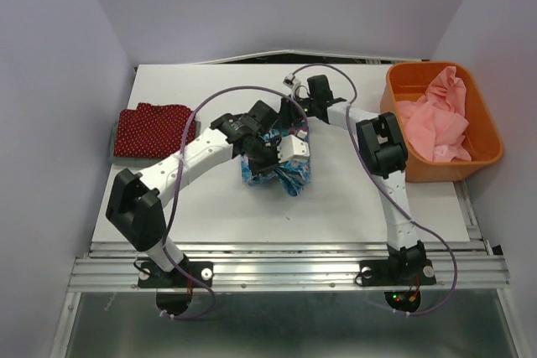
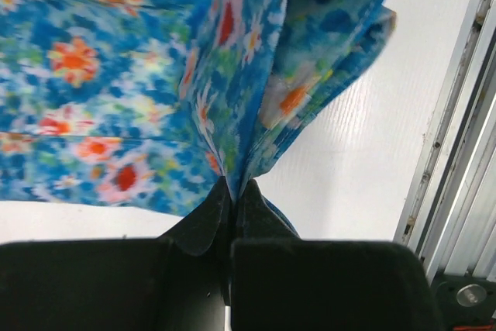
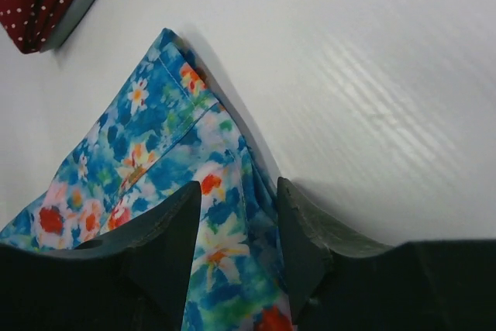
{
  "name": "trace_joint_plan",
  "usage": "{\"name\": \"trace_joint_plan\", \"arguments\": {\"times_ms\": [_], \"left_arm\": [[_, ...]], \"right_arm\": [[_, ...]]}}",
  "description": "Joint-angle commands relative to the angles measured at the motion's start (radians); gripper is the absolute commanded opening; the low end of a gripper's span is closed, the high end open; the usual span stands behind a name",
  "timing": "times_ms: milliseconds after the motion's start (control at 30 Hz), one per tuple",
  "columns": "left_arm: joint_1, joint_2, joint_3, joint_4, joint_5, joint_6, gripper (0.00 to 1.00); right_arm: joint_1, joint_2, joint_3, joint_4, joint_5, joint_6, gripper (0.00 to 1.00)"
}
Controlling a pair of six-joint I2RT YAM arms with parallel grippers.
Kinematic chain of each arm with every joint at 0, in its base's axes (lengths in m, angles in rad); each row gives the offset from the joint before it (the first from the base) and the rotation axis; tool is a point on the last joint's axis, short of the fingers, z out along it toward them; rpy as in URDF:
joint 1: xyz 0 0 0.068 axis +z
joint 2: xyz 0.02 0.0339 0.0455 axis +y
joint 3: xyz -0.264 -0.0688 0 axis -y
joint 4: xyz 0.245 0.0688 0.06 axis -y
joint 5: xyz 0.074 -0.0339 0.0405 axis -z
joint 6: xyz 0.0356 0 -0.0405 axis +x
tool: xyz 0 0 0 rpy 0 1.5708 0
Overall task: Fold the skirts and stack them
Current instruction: Fold the skirt
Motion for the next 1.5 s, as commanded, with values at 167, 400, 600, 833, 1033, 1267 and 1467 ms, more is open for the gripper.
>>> {"name": "trace_joint_plan", "arguments": {"times_ms": [167, 400, 600, 833, 1033, 1267, 1467], "left_arm": [[0.079, 0.108, 0.25, -0.104, 0.012, 0.05, 0.06], [0.114, 0.231, 0.359, -0.122, 0.0, 0.093, 0.09], [0.153, 0.321, 0.393, -0.089, 0.014, 0.125, 0.1], [0.177, 0.387, 0.381, -0.049, 0.0, 0.154, 0.13], [0.203, 0.404, 0.348, 0.008, -0.034, 0.147, 0.31], [0.262, 0.343, 0.451, 0.002, -0.025, 0.091, 0.53], [0.33, 0.253, 0.425, 0.051, -0.008, -0.046, 0.59]], "right_arm": [[0.061, -0.09, -0.232, -0.045, -0.102, -0.062, 0.45], [0.072, -0.127, -0.304, -0.044, -0.116, -0.111, 0.44], [0.072, -0.128, -0.301, -0.07, -0.142, -0.123, 0.44], [0.072, -0.128, -0.284, -0.088, -0.139, -0.12, 0.49], [0.072, -0.128, -0.238, -0.09, -0.018, -0.095, 0.78], [-0.023, -0.11, -0.05, -0.094, 0.074, 0.023, 0.95], [-0.127, -0.177, 0.099, -0.133, 0.091, 0.081, 0.99]]}}
